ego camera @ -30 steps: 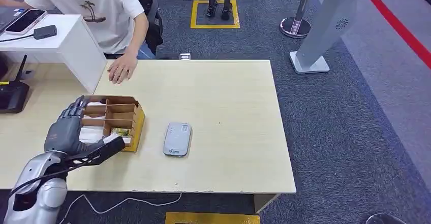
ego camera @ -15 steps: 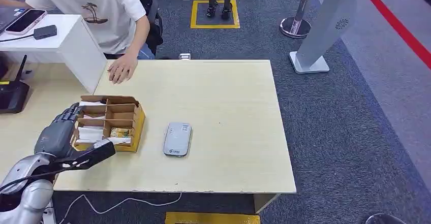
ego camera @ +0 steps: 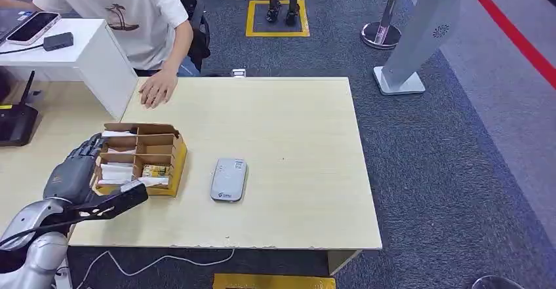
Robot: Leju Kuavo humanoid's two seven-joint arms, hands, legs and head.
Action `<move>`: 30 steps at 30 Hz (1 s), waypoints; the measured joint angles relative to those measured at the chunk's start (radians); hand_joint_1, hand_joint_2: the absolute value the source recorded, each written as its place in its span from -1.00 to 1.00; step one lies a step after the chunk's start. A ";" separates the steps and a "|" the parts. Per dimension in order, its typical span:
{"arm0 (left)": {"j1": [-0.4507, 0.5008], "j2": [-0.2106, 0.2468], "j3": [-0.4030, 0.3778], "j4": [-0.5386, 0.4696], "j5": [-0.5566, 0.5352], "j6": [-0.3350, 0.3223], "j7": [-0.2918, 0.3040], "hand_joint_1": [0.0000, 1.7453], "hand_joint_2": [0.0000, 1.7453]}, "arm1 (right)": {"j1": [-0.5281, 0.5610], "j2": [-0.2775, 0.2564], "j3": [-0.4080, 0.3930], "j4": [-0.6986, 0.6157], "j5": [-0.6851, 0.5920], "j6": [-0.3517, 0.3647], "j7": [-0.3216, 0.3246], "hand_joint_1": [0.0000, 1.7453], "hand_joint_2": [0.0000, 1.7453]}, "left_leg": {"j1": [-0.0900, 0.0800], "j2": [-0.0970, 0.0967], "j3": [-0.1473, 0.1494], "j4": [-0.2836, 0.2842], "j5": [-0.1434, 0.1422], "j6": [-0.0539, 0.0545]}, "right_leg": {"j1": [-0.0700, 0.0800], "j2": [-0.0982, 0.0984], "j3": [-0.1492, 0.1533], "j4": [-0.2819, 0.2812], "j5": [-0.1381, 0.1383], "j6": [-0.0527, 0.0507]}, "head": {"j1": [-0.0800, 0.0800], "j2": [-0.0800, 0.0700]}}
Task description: Pass the card to the sensor for recognition and then transmit it.
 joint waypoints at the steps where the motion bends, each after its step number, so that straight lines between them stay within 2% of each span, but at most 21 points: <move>1: 0.000 0.000 0.000 0.000 0.000 0.000 0.000 -1.00 1.00 | 0.000 0.000 0.000 0.000 0.000 0.000 0.000 -1.00 -1.00 | 0.000 0.000 0.000 0.000 0.000 0.000 | 0.000 0.000 0.000 0.000 0.000 0.000 | 0.000 0.000; 12: 0.000 0.000 0.000 0.000 0.001 0.000 0.000 -1.00 1.00 | 0.000 0.000 0.000 0.000 0.000 0.000 0.000 -1.00 -1.00 | 0.000 0.000 0.000 0.000 0.000 0.000 | 0.000 0.000 0.000 0.000 0.000 0.000 | 0.000 0.000; 13: -0.003 0.001 -0.001 0.002 0.020 -0.021 0.000 -1.00 1.00 | 0.000 0.000 0.000 0.000 0.000 0.000 -0.001 -1.00 -1.00 | 0.000 0.000 0.000 0.000 0.000 0.000 | 0.000 0.000 0.000 0.000 0.000 0.000 | 0.000 0.000; 15: -0.037 0.030 -0.020 0.028 0.143 -0.147 -0.001 -1.00 1.00 | -0.004 -0.002 0.022 0.000 0.000 0.000 -0.005 -1.00 -1.00 | 0.001 0.000 0.000 0.000 0.000 0.000 | 0.000 0.000 0.000 0.000 0.000 0.000 | 0.001 0.000; 16: -0.057 0.049 -0.035 0.052 0.187 -0.161 -0.007 -1.00 1.00 | -0.011 -0.002 0.034 0.002 0.000 0.000 -0.001 -1.00 -1.00 | 0.001 0.000 0.000 0.000 0.001 -0.001 | 0.000 0.000 -0.001 0.000 0.001 -0.001 | 0.000 0.000; 20: -0.140 0.102 -0.077 0.130 0.259 -0.152 -0.019 -1.00 1.00 | -0.032 -0.005 0.056 0.004 0.000 0.000 0.008 -1.00 -1.00 | 0.001 0.001 0.000 0.000 0.002 -0.002 | 0.001 0.001 -0.001 0.000 0.002 -0.002 | 0.000 0.000; 23: -0.160 0.134 -0.110 0.157 0.293 -0.141 -0.015 -1.00 1.00 | -0.036 -0.007 0.069 0.006 0.000 0.000 0.009 -1.00 -1.00 | 0.001 0.001 0.000 0.000 0.002 -0.002 | 0.001 0.001 -0.001 0.001 0.002 -0.002 | 0.000 0.000; 30: -0.175 0.165 -0.147 0.185 0.306 -0.136 -0.014 -1.00 1.00 | -0.040 -0.010 0.075 0.009 0.000 0.000 0.009 -1.00 -1.00 | 0.001 0.001 0.000 0.000 0.002 -0.002 | 0.001 0.001 -0.001 0.001 0.002 -0.002 | 0.000 0.000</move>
